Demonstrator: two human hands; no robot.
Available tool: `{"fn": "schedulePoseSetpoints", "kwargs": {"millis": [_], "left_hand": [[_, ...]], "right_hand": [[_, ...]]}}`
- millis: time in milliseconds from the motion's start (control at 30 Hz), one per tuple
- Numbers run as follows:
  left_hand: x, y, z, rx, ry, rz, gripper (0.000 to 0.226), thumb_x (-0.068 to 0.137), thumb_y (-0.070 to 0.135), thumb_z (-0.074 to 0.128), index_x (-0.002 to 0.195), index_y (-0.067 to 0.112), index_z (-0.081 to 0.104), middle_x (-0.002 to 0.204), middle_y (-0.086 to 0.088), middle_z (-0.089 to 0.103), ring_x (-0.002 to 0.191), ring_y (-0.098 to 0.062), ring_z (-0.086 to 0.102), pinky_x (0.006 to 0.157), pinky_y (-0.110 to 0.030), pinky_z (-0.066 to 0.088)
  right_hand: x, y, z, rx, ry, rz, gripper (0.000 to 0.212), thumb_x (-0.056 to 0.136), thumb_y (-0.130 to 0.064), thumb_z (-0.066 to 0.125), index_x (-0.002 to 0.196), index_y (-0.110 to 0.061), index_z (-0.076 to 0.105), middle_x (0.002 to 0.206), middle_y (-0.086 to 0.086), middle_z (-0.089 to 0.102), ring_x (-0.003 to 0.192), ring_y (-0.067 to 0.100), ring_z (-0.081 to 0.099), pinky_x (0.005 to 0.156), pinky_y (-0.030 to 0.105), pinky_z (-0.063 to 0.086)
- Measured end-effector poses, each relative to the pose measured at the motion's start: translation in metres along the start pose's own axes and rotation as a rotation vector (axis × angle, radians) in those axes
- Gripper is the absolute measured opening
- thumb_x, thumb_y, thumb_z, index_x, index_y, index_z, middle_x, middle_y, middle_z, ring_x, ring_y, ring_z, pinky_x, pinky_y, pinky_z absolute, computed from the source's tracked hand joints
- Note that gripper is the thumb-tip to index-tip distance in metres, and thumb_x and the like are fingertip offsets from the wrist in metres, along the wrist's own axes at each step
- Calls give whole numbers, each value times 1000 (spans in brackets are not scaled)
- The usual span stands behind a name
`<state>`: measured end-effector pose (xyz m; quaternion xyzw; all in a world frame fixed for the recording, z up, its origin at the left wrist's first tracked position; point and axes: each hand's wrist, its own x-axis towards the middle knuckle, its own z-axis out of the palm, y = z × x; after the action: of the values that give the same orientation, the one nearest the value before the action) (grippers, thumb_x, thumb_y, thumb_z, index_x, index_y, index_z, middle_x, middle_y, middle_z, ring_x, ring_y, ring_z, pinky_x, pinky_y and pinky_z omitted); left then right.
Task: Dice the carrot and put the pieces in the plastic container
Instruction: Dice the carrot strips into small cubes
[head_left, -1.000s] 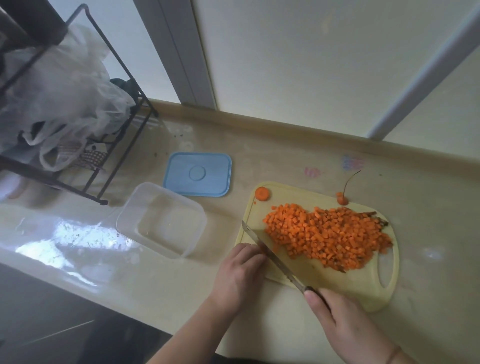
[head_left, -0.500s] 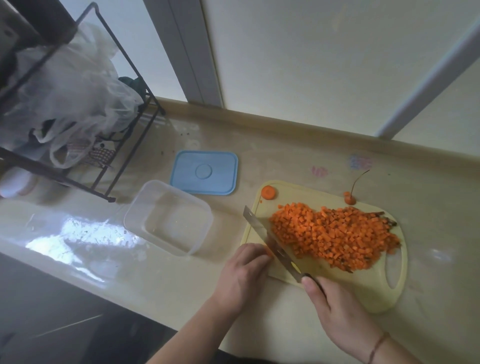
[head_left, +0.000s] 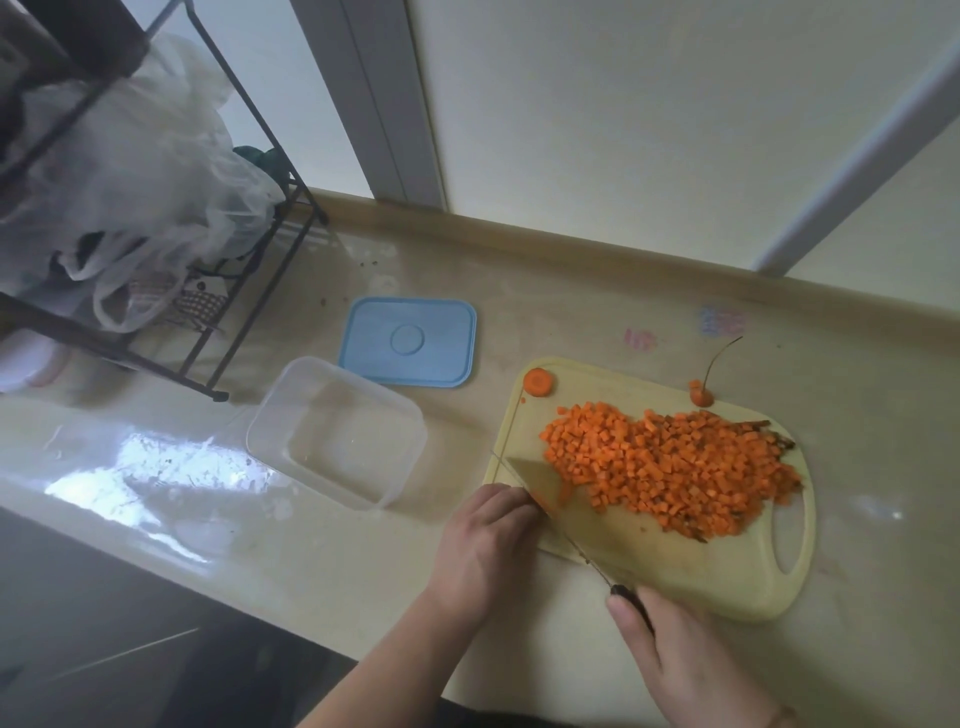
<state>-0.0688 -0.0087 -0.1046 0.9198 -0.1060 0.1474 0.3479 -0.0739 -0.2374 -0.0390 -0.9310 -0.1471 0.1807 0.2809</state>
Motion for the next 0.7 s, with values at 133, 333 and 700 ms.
{"fn": "schedulePoseSetpoints", "kwargs": {"millis": [133, 333, 700], "left_hand": [[2, 3, -1, 9, 25, -2, 31, 106, 27, 50, 99, 12, 76, 110, 4, 71, 92, -21, 64, 80, -31, 54], [3, 6, -9, 18, -29, -8, 31, 106, 29, 48, 102, 15, 76, 112, 6, 69, 94, -19, 64, 79, -29, 54], [16, 1, -25, -6, 29, -134, 18, 88, 16, 60, 98, 12, 73, 101, 0, 65, 93, -15, 59, 80, -24, 50]], "right_hand": [[21, -7, 2, 77, -89, 28, 74, 81, -83, 4, 70, -23, 46, 62, -1, 56, 63, 12, 56, 64, 41, 45], [7, 0, -5, 197, -52, 40, 66, 84, -81, 20, 63, -22, 41, 60, -3, 54, 58, 5, 53, 59, 38, 44], [-6, -8, -45, 356, -68, 190, 70, 64, -97, 20, 70, -35, 52, 51, -2, 52, 49, 10, 51, 58, 30, 43]]}}
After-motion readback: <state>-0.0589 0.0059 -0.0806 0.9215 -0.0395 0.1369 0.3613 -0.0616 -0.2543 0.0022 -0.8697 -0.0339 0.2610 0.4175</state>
